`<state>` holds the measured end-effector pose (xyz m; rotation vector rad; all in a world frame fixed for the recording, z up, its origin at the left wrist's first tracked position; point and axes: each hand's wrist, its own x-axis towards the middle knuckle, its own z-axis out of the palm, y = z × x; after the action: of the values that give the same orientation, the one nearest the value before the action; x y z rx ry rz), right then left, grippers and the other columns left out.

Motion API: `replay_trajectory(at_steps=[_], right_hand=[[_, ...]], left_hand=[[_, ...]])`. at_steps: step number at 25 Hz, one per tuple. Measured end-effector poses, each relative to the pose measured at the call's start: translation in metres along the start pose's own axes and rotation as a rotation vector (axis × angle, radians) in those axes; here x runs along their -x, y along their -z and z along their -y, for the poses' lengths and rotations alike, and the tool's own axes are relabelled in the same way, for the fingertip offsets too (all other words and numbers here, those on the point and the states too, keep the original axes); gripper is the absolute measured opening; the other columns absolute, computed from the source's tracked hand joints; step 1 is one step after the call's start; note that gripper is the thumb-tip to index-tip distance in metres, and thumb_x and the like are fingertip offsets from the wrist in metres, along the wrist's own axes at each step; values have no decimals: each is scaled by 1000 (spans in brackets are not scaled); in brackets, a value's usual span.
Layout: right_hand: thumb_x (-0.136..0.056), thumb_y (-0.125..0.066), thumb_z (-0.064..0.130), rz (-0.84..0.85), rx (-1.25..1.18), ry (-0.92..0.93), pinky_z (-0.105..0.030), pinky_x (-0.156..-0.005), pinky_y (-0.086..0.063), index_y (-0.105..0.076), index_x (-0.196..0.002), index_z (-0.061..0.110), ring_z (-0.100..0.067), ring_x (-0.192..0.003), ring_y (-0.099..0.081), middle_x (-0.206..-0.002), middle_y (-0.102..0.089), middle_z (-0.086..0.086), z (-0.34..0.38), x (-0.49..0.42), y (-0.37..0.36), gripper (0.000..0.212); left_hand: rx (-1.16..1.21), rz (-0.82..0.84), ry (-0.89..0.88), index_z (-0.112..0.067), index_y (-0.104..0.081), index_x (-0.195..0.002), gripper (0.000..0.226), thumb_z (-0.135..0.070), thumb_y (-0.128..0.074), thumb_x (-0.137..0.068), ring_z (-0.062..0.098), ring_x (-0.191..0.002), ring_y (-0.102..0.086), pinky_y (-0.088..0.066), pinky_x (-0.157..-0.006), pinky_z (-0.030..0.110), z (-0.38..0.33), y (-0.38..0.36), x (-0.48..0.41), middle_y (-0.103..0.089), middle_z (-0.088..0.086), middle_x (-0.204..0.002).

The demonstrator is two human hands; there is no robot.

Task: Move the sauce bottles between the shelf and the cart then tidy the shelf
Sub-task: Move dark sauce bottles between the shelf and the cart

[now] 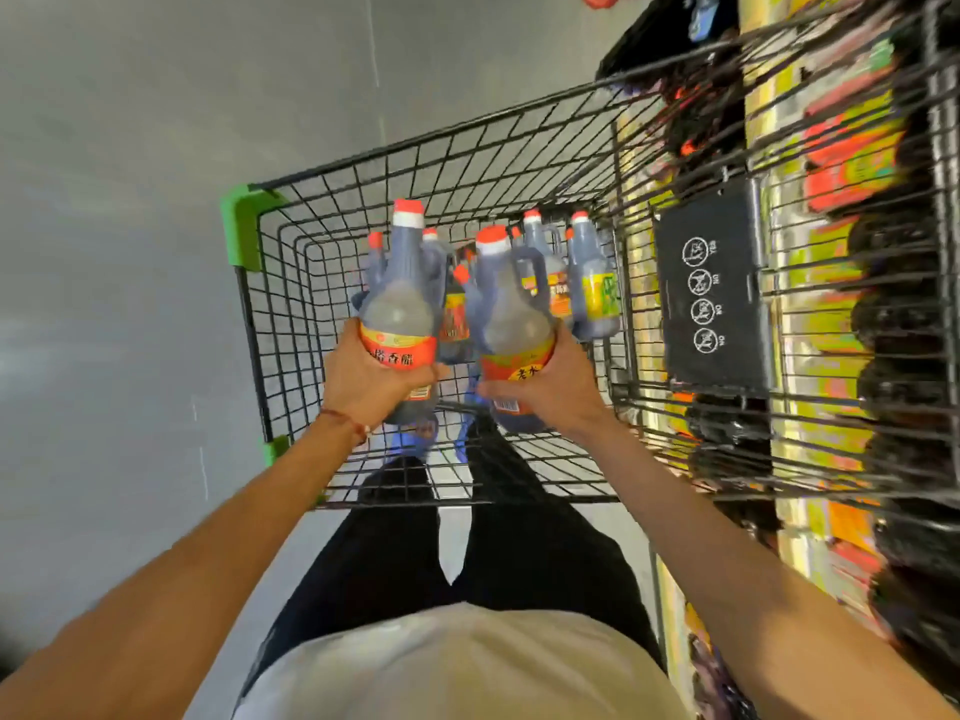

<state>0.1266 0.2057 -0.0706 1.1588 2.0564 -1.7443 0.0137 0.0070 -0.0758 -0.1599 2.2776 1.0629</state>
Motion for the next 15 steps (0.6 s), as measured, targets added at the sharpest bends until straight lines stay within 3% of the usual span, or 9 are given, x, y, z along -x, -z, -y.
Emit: replay_trajectory(at_steps=[2,4,6,8,10,13,15], right_hand=[[-50,-104,17,-100,-63,23,-31,-87,-60,-56,-123,20,-6,-100,-71,-112,-72,6,7,29,5,87],[-47,-104,22,-181,-117,42,-40,-88,-61,-60,-125,17,-14,-102,-73,-111,-76,2,14,56,6,90],[-46,-105,23,-295,-145,81,-33,-84,-60,-60,-127,16,-10,-101,-73,-109,-76,4,22,86,6,93],[-50,-103,6,-405,-243,107,-28,-78,-57,-61,-127,7,-12,-94,-73,-109,-77,-2,29,119,2,88],[-54,-97,-8,-495,-343,112,-27,-74,-57,-62,-124,5,-13,-88,-74,-103,-79,0,33,155,-4,79],[-60,-89,-19,-623,-429,119,-18,-69,-55,-65,-106,21,0,-79,-71,-87,-78,15,30,205,-13,66],[-62,-90,-16,-710,-469,109,-20,-72,-55,-64,-112,21,-1,-86,-72,-96,-78,12,22,240,-20,68]], left_hand=[[-56,66,-81,-21,-51,-117,100,-64,-87,-34,17,-95,-66,-57,-85,38,-17,9,14,-66,-6,-105],[-89,136,-179,-22,-53,-115,104,-74,-84,-30,17,-94,-67,-57,-83,39,-31,16,23,-67,-6,-105],[-107,224,-299,-20,-54,-120,96,-60,-91,-41,14,-91,-64,-53,-79,27,-46,22,37,-66,-8,-104],[-91,304,-417,-17,-52,-123,87,-38,-96,-52,13,-92,-62,-46,-77,20,-54,27,51,-63,-9,-104],[-80,387,-514,-22,-51,-122,88,-41,-96,-49,14,-97,-66,-51,-84,26,-61,31,65,-67,-9,-109],[-60,498,-589,-32,-47,-118,90,-52,-91,-41,9,-97,-68,-56,-86,36,-67,36,87,-69,-10,-109],[-54,582,-630,-32,-47,-117,90,-51,-92,-42,10,-99,-68,-57,-86,40,-69,34,107,-68,-10,-111]])
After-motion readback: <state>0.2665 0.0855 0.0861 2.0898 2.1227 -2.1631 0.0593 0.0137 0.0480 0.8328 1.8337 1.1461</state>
